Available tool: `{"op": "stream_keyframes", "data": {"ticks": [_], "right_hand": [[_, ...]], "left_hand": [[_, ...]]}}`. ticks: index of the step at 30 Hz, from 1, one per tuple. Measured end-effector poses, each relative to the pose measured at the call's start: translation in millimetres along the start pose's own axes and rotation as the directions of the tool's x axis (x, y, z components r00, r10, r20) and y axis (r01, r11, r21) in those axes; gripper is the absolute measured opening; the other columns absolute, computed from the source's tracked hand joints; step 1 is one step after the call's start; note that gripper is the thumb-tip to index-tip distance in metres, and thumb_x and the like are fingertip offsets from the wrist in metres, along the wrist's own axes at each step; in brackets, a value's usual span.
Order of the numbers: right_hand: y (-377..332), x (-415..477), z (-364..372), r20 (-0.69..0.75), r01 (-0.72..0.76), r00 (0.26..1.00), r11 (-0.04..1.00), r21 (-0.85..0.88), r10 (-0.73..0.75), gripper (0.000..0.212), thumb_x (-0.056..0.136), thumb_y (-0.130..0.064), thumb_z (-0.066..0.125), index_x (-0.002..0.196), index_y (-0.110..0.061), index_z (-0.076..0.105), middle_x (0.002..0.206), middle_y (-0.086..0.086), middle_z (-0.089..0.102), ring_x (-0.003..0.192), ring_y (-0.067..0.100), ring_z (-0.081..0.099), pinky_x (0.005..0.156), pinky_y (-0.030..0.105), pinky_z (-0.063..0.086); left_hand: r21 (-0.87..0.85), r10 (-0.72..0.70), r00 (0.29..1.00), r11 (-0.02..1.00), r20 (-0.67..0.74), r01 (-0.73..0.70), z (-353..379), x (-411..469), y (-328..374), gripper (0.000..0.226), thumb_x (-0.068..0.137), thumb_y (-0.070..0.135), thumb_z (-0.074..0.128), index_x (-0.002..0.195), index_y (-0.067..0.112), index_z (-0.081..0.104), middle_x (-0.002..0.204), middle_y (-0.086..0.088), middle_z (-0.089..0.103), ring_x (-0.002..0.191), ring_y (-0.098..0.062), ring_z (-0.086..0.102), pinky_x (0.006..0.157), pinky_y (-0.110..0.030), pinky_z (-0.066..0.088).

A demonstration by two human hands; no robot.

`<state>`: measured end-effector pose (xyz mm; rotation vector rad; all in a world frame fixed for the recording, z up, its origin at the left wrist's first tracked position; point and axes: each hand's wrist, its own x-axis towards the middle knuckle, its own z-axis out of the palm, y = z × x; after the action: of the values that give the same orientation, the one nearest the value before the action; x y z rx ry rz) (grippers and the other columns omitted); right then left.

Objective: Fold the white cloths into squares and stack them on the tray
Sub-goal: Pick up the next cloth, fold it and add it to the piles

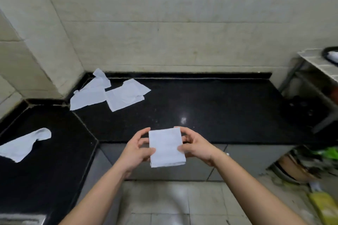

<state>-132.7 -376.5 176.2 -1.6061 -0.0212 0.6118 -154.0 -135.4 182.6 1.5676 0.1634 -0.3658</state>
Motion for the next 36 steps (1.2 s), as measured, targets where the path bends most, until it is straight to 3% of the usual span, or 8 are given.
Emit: {"op": "stream_keyframes", "data": {"ticks": [8, 13, 18, 22, 25, 30, 33, 36], "right_hand": [[52, -157, -137, -0.342, 0.101, 0.938, 0.99, 0.1, -0.061, 0.064, 0.085, 0.006, 0.063, 0.132, -0.035, 0.053, 0.119, 0.013, 0.063, 0.105, 0.024, 0.067, 0.078, 0.041, 0.06], [88, -242, -196, -0.529, 0.151, 0.848, 0.973, 0.176, -0.036, 0.068, 0.086, 0.006, 0.066, 0.14, -0.029, 0.047, 0.117, 0.011, 0.064, 0.093, 0.016, 0.069, 0.069, 0.034, 0.058], [122, -316, -253, -0.66, 0.2, 0.752, 0.953, 0.226, -0.002, 0.071, 0.072, -0.004, 0.07, 0.134, -0.032, 0.05, 0.109, 0.01, 0.066, 0.089, 0.018, 0.068, 0.073, 0.04, 0.055], [144, -366, -315, -0.72, 0.215, 0.693, 0.942, 0.259, 0.039, 0.065, 0.087, 0.01, 0.062, 0.137, -0.029, 0.047, 0.117, 0.011, 0.066, 0.092, 0.012, 0.07, 0.069, 0.031, 0.057], [156, -395, -369, -0.748, 0.193, 0.66, 0.946, 0.26, 0.071, 0.063, 0.088, 0.01, 0.061, 0.135, -0.03, 0.048, 0.114, 0.009, 0.065, 0.092, 0.017, 0.068, 0.074, 0.037, 0.054], [161, -440, -460, -0.763, 0.175, 0.639, 0.947, 0.271, 0.1, 0.069, 0.086, 0.01, 0.064, 0.146, -0.02, 0.043, 0.125, 0.021, 0.06, 0.091, 0.017, 0.068, 0.067, 0.031, 0.057], [162, -469, -509, -0.775, 0.191, 0.626, 0.947, 0.258, 0.085, 0.08, 0.073, -0.002, 0.07, 0.146, -0.02, 0.042, 0.116, 0.017, 0.061, 0.091, 0.018, 0.068, 0.068, 0.033, 0.055], [161, -491, -551, -0.793, 0.185, 0.605, 0.954, 0.237, 0.08, 0.073, 0.084, 0.007, 0.067, 0.147, -0.019, 0.041, 0.108, 0.008, 0.06, 0.079, 0.01, 0.068, 0.06, 0.025, 0.053]], "left_hand": [[0.099, 0.077, 0.942, 0.988, 0.326, -0.115, 195, 7, 12, 0.062, 0.08, -0.006, 0.07, 0.126, 0.032, 0.053, 0.106, -0.001, 0.074, 0.099, -0.02, 0.071, 0.074, -0.036, 0.058], [0.146, 0.04, 0.868, 0.981, 0.494, -0.128, 302, 3, 13, 0.066, 0.068, 0.007, 0.071, 0.128, 0.028, 0.053, 0.109, -0.005, 0.074, 0.099, -0.023, 0.071, 0.077, -0.04, 0.059], [0.199, 0.007, 0.773, 0.965, 0.635, -0.172, 409, 7, 9, 0.072, 0.069, 0.009, 0.072, 0.135, 0.024, 0.05, 0.114, -0.008, 0.071, 0.101, -0.025, 0.07, 0.083, -0.047, 0.058], [0.193, 0.008, 0.726, 0.962, 0.687, -0.193, 503, 13, 8, 0.073, 0.068, 0.009, 0.073, 0.136, 0.021, 0.05, 0.116, -0.011, 0.068, 0.097, -0.024, 0.071, 0.077, -0.045, 0.057], [0.186, 0.002, 0.711, 0.965, 0.703, -0.187, 571, 20, 3, 0.072, 0.068, 0.009, 0.074, 0.135, 0.021, 0.051, 0.113, -0.009, 0.07, 0.097, -0.023, 0.07, 0.076, -0.043, 0.057], [0.17, 0.001, 0.696, 0.969, 0.718, -0.177, 679, 33, 8, 0.063, 0.082, -0.012, 0.067, 0.136, 0.016, 0.05, 0.11, -0.011, 0.072, 0.096, -0.024, 0.069, 0.08, -0.042, 0.055], [0.177, 0.001, 0.691, 0.967, 0.722, -0.186, 740, 34, 18, 0.063, 0.084, -0.013, 0.065, 0.138, 0.016, 0.048, 0.112, -0.011, 0.071, 0.102, -0.026, 0.069, 0.086, -0.047, 0.056], [0.186, 0.001, 0.682, 0.962, 0.731, -0.2, 787, 38, 28, 0.064, 0.085, -0.011, 0.066, 0.14, 0.015, 0.047, 0.114, -0.012, 0.07, 0.103, -0.03, 0.069, 0.085, -0.048, 0.057]]}}
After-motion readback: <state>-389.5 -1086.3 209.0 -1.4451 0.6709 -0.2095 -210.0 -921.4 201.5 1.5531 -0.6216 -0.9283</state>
